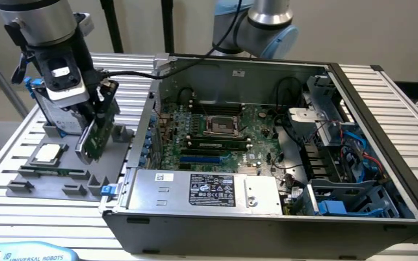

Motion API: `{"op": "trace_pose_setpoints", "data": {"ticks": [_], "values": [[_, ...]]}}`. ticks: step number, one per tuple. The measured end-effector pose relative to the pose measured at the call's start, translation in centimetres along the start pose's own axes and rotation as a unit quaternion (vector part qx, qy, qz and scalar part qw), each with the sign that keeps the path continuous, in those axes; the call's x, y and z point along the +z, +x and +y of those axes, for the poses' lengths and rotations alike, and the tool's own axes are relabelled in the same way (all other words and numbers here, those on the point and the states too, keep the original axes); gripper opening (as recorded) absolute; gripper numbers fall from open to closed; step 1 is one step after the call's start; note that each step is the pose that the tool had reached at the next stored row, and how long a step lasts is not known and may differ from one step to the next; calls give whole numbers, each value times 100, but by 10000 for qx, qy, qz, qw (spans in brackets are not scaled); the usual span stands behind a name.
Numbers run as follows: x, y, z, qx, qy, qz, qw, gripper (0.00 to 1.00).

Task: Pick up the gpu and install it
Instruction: 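Pick up the gpu and move the gpu toward the slot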

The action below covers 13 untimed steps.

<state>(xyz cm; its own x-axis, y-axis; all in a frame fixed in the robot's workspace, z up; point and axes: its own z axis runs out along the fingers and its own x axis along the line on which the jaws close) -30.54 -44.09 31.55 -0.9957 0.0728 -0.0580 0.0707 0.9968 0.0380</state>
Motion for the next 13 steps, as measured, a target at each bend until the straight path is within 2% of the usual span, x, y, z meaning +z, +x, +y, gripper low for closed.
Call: {"op": "trace_pose_setpoints", "data": {"ticks": [5,13], "values": [[-221,-95,14,0,1,5,10000,27],[-571,-332,43,0,2,15,10000,27]]}}
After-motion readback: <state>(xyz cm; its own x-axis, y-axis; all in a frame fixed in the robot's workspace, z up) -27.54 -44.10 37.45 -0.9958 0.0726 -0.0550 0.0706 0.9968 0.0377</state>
